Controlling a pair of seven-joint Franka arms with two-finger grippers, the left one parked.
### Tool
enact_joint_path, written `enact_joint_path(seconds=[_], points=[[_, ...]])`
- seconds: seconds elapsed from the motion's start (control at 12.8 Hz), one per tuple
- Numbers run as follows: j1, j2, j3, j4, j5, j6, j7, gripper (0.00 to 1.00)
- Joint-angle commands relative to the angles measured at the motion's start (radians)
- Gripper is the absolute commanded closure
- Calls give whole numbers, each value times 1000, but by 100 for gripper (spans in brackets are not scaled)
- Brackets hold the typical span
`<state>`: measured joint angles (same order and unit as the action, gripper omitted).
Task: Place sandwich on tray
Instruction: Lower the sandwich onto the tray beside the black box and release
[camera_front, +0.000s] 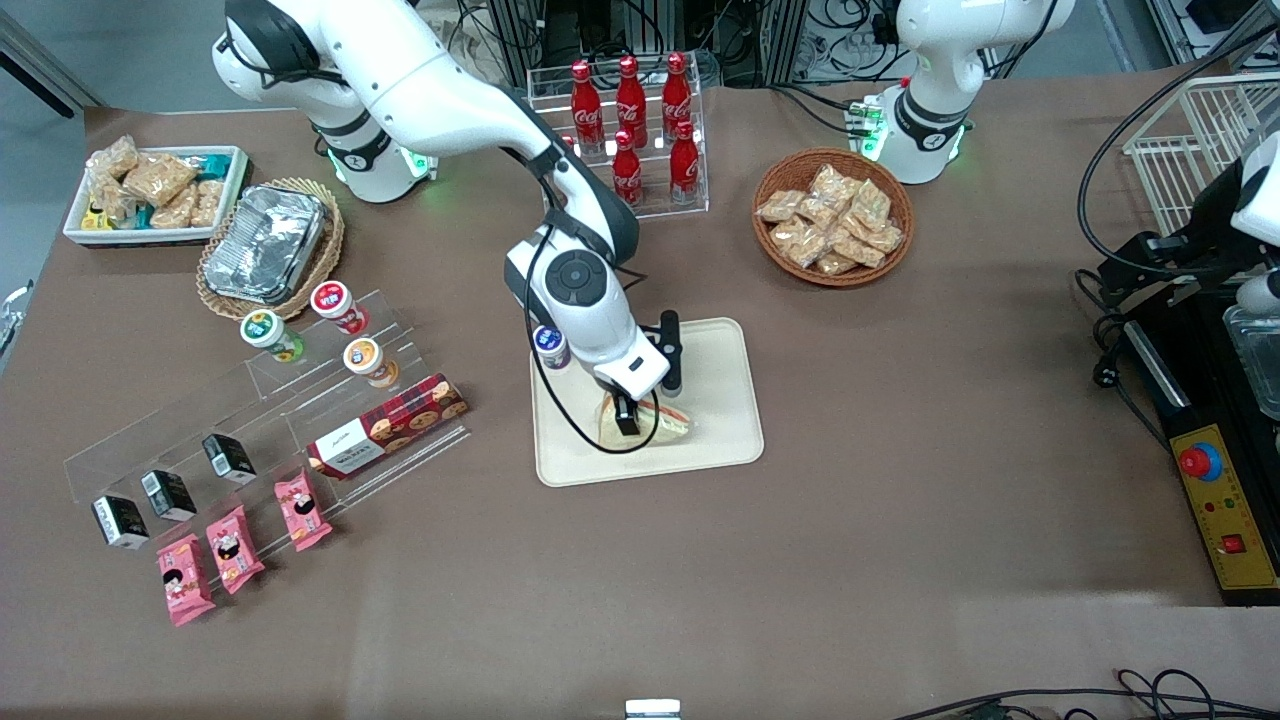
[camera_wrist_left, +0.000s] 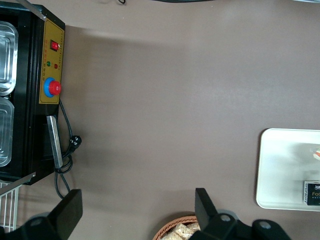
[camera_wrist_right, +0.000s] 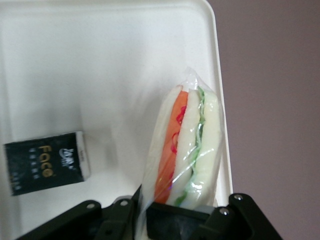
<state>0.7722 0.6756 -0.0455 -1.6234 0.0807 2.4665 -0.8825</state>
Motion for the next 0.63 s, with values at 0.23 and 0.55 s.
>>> enact_joint_path(seconds=[0.23, 0.55], points=[[-5, 55, -1, 28, 59, 46, -18, 100], [10, 119, 6, 80, 67, 89, 5, 67]])
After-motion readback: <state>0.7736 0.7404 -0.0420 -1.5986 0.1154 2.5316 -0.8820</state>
